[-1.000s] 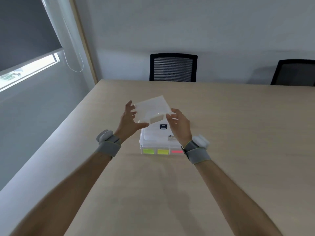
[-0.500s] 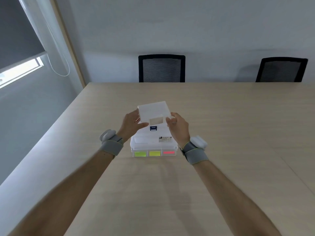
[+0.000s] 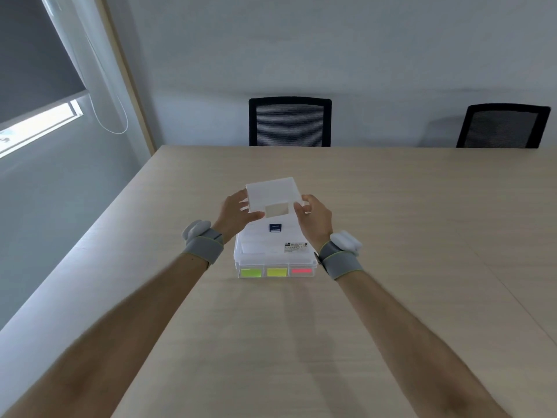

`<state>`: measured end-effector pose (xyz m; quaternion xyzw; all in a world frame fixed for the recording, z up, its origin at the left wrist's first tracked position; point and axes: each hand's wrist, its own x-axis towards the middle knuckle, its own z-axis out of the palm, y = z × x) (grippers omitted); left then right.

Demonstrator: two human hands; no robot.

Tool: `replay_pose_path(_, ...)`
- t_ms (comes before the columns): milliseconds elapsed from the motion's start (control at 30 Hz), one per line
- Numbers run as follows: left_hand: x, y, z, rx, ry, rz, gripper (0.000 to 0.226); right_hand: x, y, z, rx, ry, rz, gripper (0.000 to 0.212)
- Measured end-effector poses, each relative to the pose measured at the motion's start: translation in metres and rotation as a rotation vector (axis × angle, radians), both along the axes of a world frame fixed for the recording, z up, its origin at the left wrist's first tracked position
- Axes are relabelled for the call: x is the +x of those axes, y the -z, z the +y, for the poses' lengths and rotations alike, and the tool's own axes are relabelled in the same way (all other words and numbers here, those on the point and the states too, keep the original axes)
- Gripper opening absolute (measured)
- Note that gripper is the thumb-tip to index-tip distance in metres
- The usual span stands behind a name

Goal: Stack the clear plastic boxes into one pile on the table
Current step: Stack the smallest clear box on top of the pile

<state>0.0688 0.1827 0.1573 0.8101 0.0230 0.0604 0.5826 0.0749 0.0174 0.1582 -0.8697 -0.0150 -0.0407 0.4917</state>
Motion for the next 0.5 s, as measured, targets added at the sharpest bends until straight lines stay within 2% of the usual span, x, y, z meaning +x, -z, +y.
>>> replay_pose_path(500,0.002,0.003,0.002,0.041,0.023,0.109,0.063,0.004,0.015,0.001,-0.08,-0.016,0.059,0.039)
